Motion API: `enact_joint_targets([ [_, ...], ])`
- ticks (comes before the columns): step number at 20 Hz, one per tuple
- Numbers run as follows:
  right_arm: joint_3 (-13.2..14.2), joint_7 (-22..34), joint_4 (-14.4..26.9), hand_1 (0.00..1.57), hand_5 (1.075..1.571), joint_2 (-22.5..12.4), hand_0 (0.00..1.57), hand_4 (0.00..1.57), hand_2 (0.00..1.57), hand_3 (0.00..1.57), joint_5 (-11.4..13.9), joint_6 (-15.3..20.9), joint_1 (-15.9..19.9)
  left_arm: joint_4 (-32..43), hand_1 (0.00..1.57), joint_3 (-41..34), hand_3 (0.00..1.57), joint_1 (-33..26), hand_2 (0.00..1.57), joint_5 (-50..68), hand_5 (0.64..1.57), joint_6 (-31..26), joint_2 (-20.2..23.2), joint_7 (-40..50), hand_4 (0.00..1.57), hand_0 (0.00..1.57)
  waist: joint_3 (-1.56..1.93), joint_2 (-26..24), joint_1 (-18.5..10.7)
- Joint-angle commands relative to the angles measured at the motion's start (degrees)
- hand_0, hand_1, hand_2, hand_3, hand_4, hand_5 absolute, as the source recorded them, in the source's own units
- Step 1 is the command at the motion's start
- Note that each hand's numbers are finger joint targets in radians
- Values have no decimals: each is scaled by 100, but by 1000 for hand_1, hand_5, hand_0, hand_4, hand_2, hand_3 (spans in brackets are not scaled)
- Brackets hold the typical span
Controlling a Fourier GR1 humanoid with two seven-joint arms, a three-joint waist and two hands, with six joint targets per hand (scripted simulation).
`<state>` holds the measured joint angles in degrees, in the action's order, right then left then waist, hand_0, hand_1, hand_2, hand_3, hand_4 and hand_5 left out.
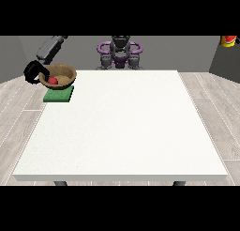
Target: Pick the cup and pour the ball into the bowl, then pick the bowl and place it on the pad
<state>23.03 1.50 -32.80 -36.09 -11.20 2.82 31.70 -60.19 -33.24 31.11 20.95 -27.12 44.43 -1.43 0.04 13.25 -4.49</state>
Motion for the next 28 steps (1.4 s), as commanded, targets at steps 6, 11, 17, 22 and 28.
enact_joint_targets([
  [6,148,-288,-38,1465,1539,-7,1465,0,1389,796,-89,280,199,544,0,-238,0,97,0,67,1562,-11,443,-259,1192,0,-4,207,255],
  [11,169,-423,-70,1443,1535,572,1443,0,1376,678,-190,749,372,721,0,-200,0,-8,0,35,1565,-261,504,-608,1188,0,-4,283,44],
  [17,-78,-441,126,641,1469,77,641,0,693,1008,103,371,587,552,0,-176,0,173,0,56,1568,-68,543,-694,1195,0,-1,686,4],
  [22,-284,-60,405,0,1407,-159,0,0,0,0,323,182,734,296,0,29,0,88,0,257,1569,-177,400,-209,1206,0,1,268,-207],
  [28,-637,775,47,0,1375,-378,0,200,0,0,489,-229,977,359,0,382,0,-253,0,-155,1569,258,-116,-231,1190,0,-12,-713,173],
])
